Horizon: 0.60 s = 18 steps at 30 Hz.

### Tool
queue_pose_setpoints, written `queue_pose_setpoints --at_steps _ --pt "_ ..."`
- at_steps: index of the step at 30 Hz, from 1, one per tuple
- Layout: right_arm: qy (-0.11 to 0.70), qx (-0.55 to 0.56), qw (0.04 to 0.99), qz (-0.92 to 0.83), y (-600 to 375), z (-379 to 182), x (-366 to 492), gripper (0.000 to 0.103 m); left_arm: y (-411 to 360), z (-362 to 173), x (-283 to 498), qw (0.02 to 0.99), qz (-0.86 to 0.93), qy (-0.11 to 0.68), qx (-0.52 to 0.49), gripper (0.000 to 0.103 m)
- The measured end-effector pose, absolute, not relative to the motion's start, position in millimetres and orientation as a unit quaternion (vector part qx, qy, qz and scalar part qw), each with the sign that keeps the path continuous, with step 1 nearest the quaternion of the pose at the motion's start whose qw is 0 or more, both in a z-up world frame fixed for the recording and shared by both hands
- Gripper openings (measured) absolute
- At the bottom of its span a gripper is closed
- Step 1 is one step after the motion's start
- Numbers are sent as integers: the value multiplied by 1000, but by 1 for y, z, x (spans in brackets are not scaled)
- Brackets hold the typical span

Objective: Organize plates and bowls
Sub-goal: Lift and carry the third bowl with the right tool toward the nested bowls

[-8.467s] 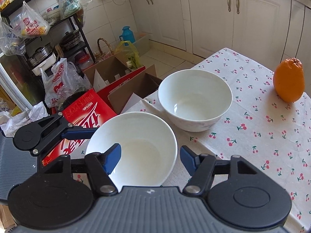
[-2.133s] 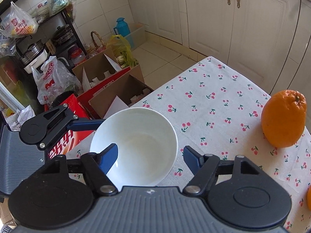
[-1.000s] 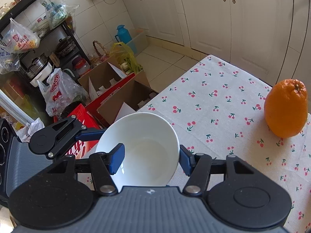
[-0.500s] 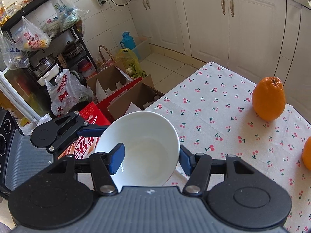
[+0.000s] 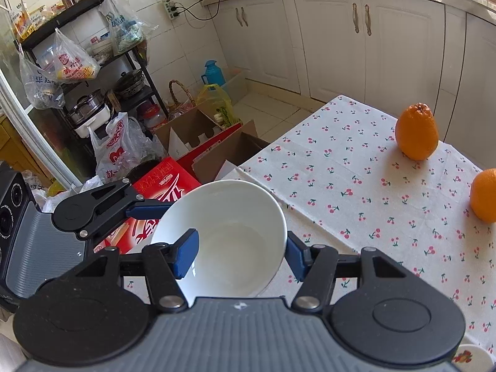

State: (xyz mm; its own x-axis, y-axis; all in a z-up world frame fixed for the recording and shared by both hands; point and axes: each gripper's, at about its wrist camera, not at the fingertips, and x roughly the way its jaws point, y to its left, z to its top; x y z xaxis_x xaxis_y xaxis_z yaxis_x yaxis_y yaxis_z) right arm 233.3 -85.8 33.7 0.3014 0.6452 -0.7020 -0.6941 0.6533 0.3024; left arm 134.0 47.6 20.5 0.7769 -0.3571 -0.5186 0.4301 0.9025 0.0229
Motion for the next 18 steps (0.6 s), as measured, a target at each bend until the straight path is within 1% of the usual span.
queue_pose_setpoints --at_steps 9,18 --pt "415 -20 810 414 -108 34 198 65 31 22 106 937 -221 261 70 95" --pt "416 -20 816 401 -130 32 178 65 14 18 96 932 -238 266 68 95"
